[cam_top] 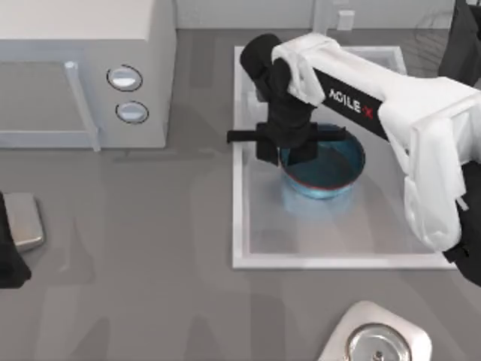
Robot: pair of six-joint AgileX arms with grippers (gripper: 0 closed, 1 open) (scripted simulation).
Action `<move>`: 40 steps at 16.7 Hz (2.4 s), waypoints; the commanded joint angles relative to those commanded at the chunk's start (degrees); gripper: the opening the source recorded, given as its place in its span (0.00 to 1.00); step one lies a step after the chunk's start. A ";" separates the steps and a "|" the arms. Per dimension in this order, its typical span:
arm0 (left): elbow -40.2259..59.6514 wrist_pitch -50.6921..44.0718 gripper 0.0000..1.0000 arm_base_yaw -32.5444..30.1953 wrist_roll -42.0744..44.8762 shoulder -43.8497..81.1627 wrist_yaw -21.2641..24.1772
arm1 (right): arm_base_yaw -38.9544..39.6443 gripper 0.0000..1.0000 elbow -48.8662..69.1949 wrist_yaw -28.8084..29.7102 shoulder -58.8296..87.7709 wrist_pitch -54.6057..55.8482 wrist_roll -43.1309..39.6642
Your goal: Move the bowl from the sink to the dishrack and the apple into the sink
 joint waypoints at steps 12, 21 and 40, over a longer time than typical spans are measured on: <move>0.00 0.00 1.00 0.00 0.00 0.00 0.00 | 1.69 0.00 -2.56 0.22 -4.37 -2.00 1.82; 0.00 0.00 1.00 0.00 0.00 0.00 0.00 | 16.78 0.00 -22.15 1.81 -39.64 -18.35 16.49; 0.00 0.00 1.00 0.00 0.00 0.00 0.00 | 18.90 0.00 -37.06 -1.14 -64.54 -22.17 21.21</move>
